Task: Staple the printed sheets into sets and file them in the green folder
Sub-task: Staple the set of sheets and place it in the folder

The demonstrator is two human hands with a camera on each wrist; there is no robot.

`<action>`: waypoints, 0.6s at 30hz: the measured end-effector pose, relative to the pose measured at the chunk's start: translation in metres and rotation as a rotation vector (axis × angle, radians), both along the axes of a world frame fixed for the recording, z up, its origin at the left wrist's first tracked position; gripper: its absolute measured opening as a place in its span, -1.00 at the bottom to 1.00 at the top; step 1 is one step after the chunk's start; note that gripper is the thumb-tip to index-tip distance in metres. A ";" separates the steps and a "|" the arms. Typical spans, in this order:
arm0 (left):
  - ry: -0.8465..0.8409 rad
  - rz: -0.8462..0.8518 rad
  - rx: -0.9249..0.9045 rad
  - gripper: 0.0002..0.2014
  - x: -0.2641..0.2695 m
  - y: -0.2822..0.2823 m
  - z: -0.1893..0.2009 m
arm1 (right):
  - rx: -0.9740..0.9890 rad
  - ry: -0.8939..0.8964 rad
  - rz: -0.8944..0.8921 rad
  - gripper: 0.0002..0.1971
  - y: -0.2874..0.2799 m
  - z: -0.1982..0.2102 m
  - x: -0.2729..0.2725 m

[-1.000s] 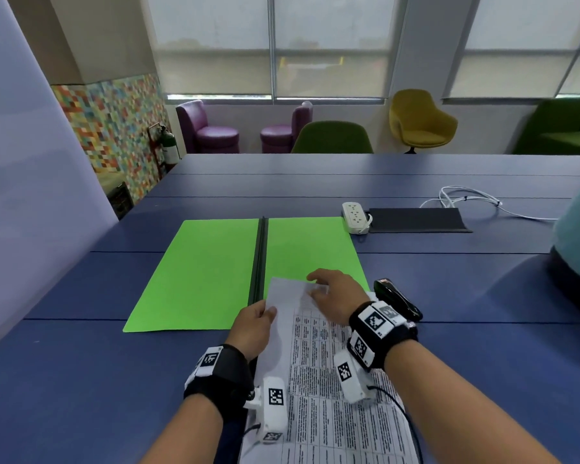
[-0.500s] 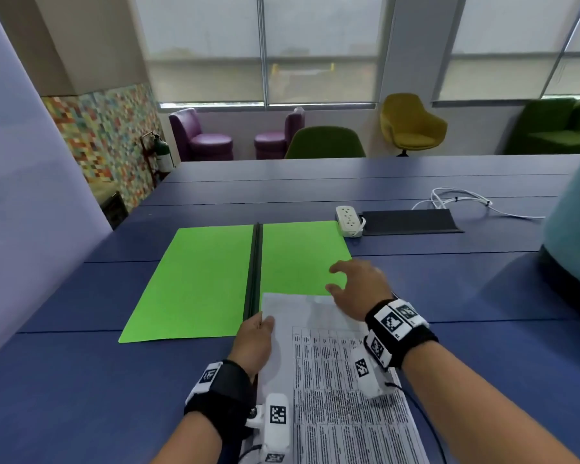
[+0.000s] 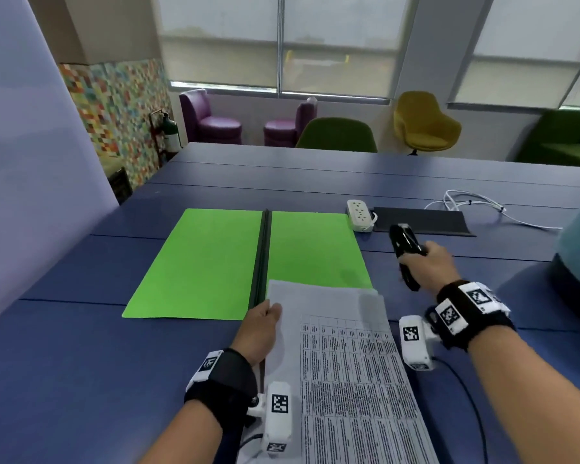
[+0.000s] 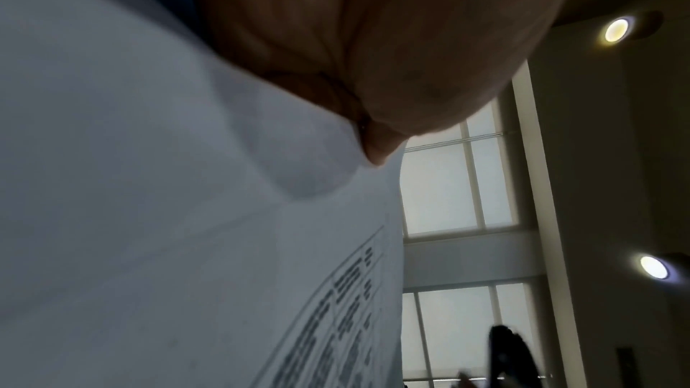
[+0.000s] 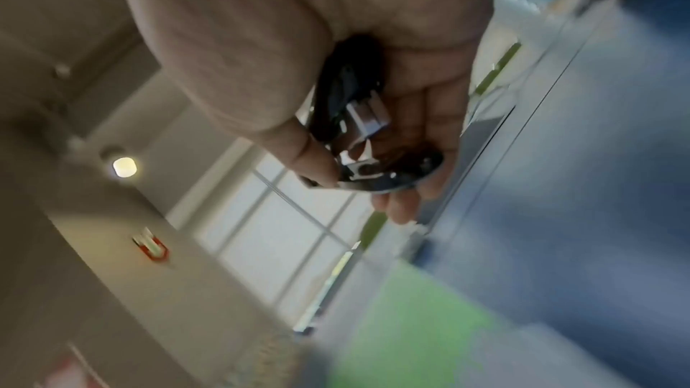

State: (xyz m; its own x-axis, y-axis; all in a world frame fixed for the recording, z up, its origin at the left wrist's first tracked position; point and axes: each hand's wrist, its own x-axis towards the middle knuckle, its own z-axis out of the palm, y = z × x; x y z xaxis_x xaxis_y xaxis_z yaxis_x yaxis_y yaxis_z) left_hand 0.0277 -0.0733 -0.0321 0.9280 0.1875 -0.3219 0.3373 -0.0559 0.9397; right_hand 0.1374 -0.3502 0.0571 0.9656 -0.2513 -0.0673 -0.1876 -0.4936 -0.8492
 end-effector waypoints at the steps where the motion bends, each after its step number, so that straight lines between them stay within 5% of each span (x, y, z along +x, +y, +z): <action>1: 0.000 0.007 -0.021 -0.45 -0.001 -0.001 0.001 | 0.226 -0.038 0.029 -0.82 0.011 0.011 -0.002; 5: -0.015 0.014 -0.040 -0.45 -0.003 -0.003 0.006 | 0.717 0.128 0.253 -0.93 0.081 0.043 -0.026; 6: -0.034 0.011 -0.042 -0.45 -0.003 -0.004 0.006 | 0.680 0.188 0.301 -0.97 0.097 0.045 -0.031; 11: -0.071 -0.014 -0.105 -0.33 -0.001 -0.001 -0.008 | -0.179 0.364 0.626 -0.78 0.145 0.030 -0.047; 14: -0.098 -0.046 -0.102 -0.70 -0.004 -0.002 0.000 | -0.224 0.417 0.684 -0.73 0.153 0.018 -0.045; 18: -0.126 -0.047 -0.012 -0.74 -0.004 -0.003 -0.001 | -0.269 0.320 0.612 -0.75 0.146 0.013 -0.027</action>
